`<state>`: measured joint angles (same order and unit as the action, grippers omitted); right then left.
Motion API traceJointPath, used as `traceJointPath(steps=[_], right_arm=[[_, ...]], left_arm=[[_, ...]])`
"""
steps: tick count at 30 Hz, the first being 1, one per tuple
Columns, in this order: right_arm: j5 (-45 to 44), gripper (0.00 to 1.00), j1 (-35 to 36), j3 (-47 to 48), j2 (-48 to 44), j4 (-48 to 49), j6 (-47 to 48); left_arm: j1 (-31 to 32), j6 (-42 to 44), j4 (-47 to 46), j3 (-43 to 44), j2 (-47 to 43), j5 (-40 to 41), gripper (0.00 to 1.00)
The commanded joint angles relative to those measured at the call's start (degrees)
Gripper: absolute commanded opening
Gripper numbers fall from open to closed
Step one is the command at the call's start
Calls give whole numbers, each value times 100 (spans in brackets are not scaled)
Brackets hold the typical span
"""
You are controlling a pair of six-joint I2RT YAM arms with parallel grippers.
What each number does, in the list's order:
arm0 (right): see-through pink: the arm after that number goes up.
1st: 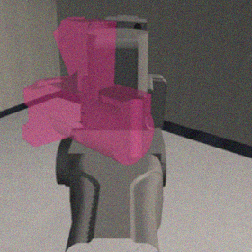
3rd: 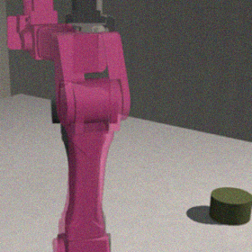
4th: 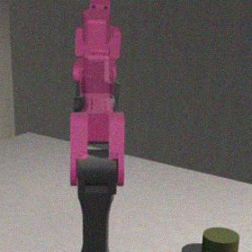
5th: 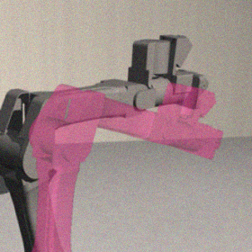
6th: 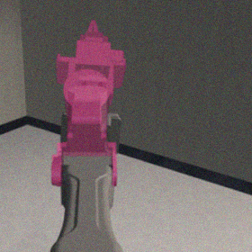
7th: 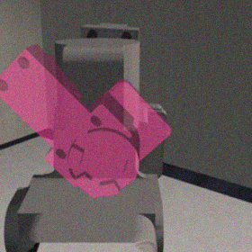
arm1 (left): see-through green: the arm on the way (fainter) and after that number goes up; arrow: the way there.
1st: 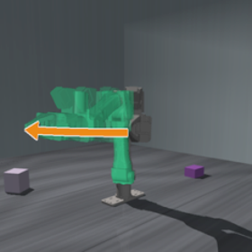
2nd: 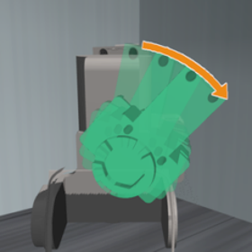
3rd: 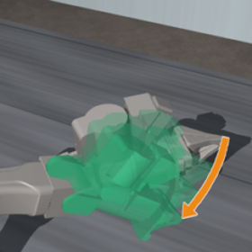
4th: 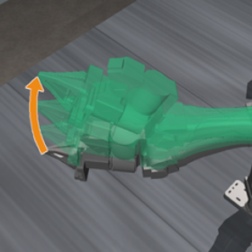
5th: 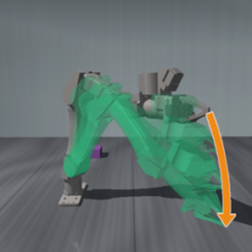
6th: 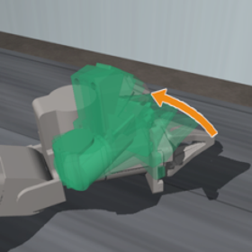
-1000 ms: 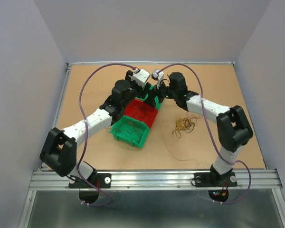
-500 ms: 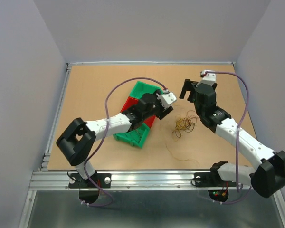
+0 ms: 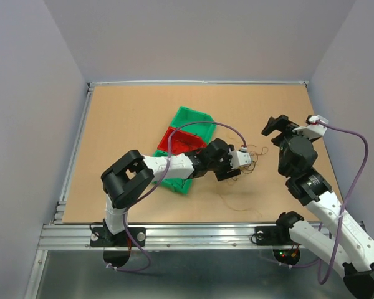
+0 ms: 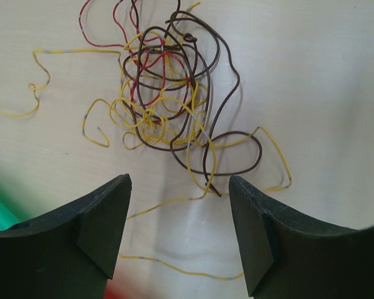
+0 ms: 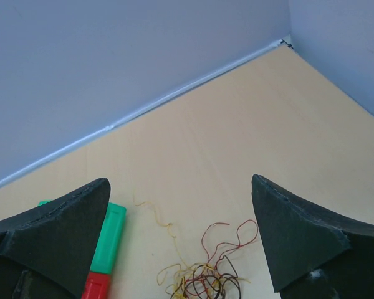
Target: Untangle the cables
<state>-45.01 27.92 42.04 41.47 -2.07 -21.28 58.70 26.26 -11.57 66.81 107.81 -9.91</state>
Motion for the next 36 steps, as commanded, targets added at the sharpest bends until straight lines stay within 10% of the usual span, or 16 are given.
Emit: traceJointPath(steps=[1,18,21,26,36], right_arm=[[1,100,-6,-65,352,154,-8],[502,100,-6,-117,669,593,238],[520,100,3,-135,616,611,247],[441,100,-6,-240,476,672,212],[441,100,-6,-618,-245,989,256]], left_arm=[[-104,563,-12,-246,-726,-204,75],[-543,916,981,693,494,-266,71],[-561,863,1147,869,697,-371,59],[-605,837,1281,949,602,-467,0],[-833,477,1184,597,-866,-969,0]])
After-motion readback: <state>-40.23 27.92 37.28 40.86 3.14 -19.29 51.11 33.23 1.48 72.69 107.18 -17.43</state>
